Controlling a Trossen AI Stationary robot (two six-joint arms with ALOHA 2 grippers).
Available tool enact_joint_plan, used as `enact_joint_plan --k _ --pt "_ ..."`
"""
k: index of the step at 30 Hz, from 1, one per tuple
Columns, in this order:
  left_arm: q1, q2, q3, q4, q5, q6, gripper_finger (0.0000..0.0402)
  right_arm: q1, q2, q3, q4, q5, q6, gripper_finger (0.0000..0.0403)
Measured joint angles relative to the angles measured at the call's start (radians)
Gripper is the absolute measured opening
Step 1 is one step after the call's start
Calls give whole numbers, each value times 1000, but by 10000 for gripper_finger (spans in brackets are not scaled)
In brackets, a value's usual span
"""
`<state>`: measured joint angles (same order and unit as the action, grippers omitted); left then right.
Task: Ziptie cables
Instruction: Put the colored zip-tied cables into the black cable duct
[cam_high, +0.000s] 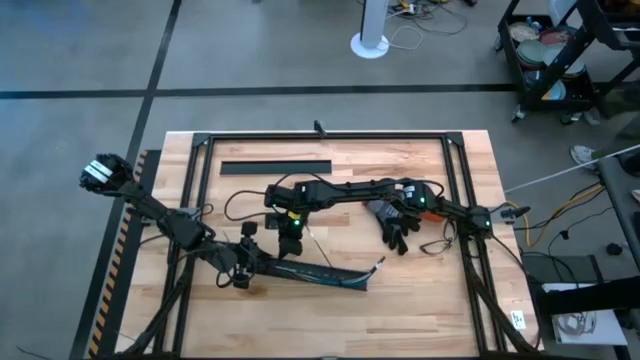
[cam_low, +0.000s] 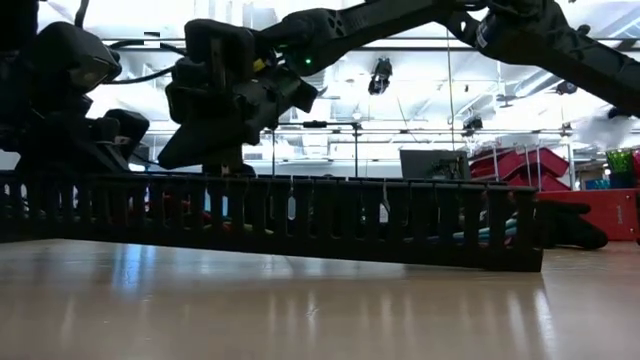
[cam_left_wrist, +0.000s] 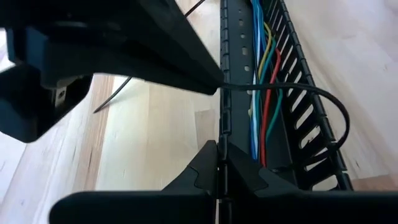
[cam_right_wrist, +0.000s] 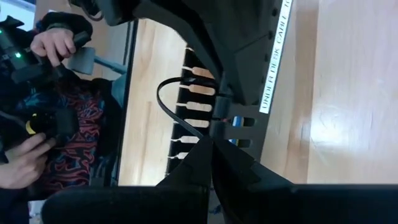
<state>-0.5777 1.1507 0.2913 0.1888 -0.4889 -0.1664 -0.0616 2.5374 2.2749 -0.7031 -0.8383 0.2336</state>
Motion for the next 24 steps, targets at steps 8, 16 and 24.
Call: enact_joint_plan --k 8,16,24 --pt "0 10 0 11 -7 6 0 0 0 -10 -2 -1 7 0" --pt "0 10 0 12 -23 1 0 1 10 -11 2 -15 28 0" --pt "0 10 -1 35 -26 34 0 -7 13 -11 1 -12 118 0"
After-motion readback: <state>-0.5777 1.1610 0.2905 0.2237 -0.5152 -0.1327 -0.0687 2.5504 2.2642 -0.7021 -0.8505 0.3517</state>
